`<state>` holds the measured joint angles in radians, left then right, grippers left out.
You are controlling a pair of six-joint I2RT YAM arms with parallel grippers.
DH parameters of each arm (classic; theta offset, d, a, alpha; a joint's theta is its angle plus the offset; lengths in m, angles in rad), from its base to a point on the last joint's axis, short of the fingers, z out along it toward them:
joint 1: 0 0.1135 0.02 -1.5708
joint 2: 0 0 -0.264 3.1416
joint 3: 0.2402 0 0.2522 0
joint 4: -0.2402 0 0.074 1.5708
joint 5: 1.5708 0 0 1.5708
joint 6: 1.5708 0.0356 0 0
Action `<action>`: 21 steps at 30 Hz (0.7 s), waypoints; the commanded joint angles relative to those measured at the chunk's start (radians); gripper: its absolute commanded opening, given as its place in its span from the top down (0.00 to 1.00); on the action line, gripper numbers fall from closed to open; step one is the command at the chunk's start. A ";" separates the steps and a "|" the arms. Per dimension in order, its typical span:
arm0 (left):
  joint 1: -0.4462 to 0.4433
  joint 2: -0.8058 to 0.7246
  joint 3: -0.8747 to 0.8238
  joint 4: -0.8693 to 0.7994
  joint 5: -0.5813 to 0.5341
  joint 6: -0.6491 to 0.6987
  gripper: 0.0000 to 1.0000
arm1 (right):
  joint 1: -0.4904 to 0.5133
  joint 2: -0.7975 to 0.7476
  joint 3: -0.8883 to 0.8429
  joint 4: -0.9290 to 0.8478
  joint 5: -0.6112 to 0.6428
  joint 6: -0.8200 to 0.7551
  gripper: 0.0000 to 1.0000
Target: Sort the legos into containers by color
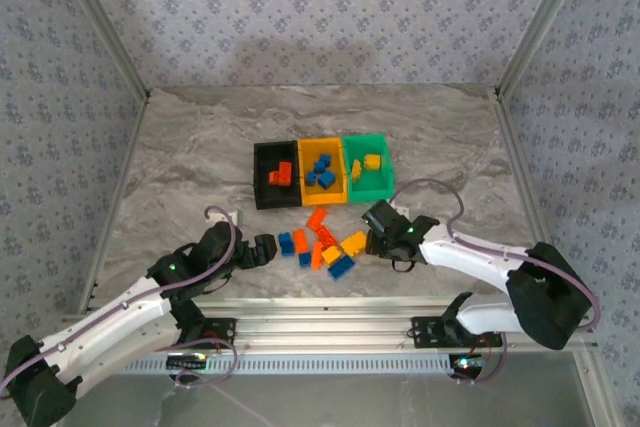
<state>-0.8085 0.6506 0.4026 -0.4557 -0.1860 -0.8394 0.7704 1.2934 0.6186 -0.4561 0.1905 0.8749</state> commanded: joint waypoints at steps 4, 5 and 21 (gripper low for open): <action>0.011 0.000 -0.006 0.012 0.012 -0.004 0.00 | -0.012 0.050 0.006 0.015 0.006 -0.008 0.53; 0.012 0.000 -0.008 0.013 0.013 -0.007 0.00 | -0.013 0.052 0.003 0.018 0.005 -0.008 0.55; 0.018 -0.012 0.013 -0.014 -0.011 -0.001 0.00 | -0.041 0.018 0.321 -0.117 0.021 -0.186 0.73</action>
<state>-0.7982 0.6487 0.4026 -0.4500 -0.1738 -0.8394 0.7582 1.2739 0.8375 -0.5335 0.1970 0.7643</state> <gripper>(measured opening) 0.997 0.314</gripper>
